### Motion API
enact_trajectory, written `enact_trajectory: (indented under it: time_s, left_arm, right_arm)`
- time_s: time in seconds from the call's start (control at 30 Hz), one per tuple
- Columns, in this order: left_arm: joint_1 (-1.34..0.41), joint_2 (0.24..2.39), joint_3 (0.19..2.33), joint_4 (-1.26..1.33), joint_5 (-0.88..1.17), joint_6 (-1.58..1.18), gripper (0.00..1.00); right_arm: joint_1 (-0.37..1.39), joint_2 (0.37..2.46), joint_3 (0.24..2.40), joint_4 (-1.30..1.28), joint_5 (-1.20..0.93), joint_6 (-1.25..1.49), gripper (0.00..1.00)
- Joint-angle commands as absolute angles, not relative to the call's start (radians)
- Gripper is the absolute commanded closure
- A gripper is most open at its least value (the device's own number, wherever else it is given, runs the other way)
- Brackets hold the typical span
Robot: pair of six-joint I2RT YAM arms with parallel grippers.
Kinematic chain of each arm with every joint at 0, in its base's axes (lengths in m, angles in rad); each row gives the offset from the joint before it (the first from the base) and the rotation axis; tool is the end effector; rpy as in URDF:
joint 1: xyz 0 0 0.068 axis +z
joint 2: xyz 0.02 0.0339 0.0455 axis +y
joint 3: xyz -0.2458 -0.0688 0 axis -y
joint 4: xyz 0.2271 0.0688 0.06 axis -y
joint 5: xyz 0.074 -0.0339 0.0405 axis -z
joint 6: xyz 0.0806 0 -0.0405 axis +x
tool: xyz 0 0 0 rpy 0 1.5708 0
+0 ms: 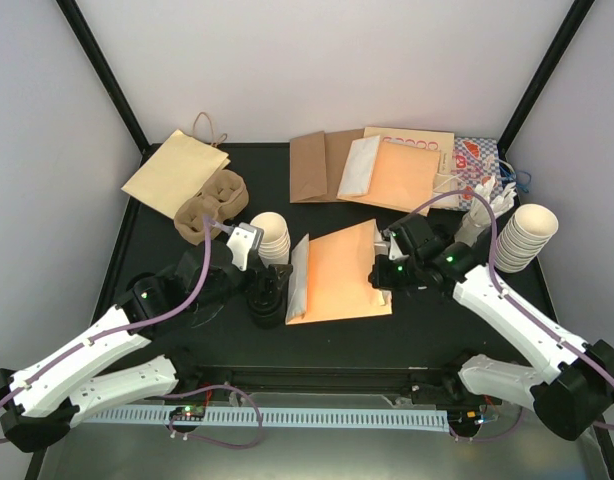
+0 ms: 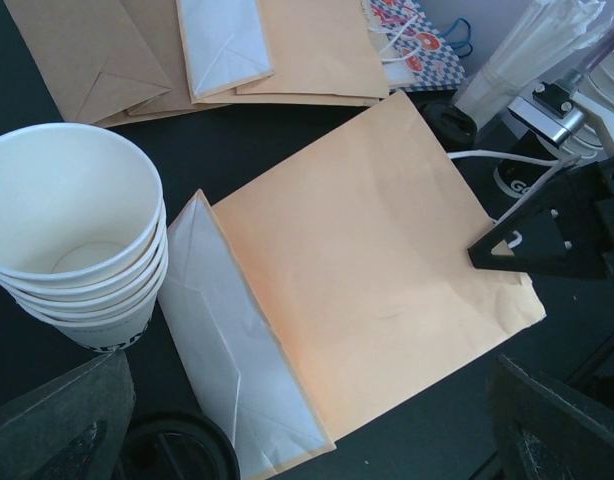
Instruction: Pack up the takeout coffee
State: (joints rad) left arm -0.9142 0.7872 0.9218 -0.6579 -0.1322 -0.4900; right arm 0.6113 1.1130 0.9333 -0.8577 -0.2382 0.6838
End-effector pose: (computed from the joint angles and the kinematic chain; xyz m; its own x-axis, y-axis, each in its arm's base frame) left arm 0.1285 -0.1494 0.3006 -0.6059 0.0219 -0.7953 0.4877 0.8000 -0.3495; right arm 0.1717 0.1435 0.2213 -0.9610 0.0761 -0.2658 -0.0630 0.8757 0.4787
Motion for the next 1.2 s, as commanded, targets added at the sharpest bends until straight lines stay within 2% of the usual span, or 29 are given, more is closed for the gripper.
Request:
enact_trajectory:
  time_s: [0.0, 0.8, 1.17]
  left_arm:
    - [-0.917, 0.785, 0.944, -0.663, -0.153, -0.477, 0.01]
    - [-0.916, 0.782, 0.903, -0.667, -0.165, -0.476, 0.01]
    - [-0.905, 0.797, 0.88, -0.665, -0.166, -0.486, 0.01]
  right_arm:
    - [0.632, 1.124, 0.93, -0.806, -0.246, 0.694, 0.99]
    - [0.789, 1.207, 0.85, -0.53, -0.187, 0.879, 0.99]
    - [0.867, 1.343, 0.939, -0.45, -0.167, 0.897, 0.99]
